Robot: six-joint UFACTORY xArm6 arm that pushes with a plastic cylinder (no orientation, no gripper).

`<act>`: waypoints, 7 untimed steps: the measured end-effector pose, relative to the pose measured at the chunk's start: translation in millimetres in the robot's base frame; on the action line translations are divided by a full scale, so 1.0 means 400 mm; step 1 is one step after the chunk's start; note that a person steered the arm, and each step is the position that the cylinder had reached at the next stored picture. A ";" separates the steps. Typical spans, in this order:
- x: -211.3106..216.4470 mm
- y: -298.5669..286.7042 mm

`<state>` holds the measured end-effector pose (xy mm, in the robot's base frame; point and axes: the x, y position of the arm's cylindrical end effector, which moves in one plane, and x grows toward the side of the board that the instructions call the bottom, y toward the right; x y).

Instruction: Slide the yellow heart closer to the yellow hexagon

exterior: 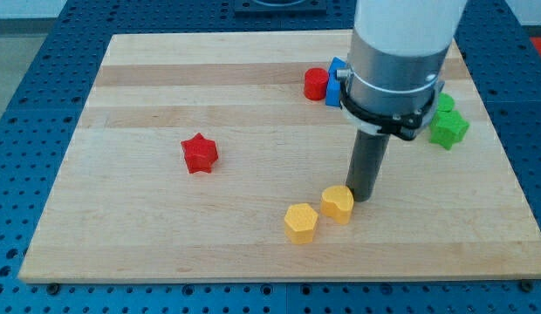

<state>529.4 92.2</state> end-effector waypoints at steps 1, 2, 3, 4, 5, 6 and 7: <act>0.036 0.000; 0.077 0.000; 0.094 0.000; 0.095 0.032; 0.083 0.075; 0.058 0.082; 0.033 0.075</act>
<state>542.5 122.3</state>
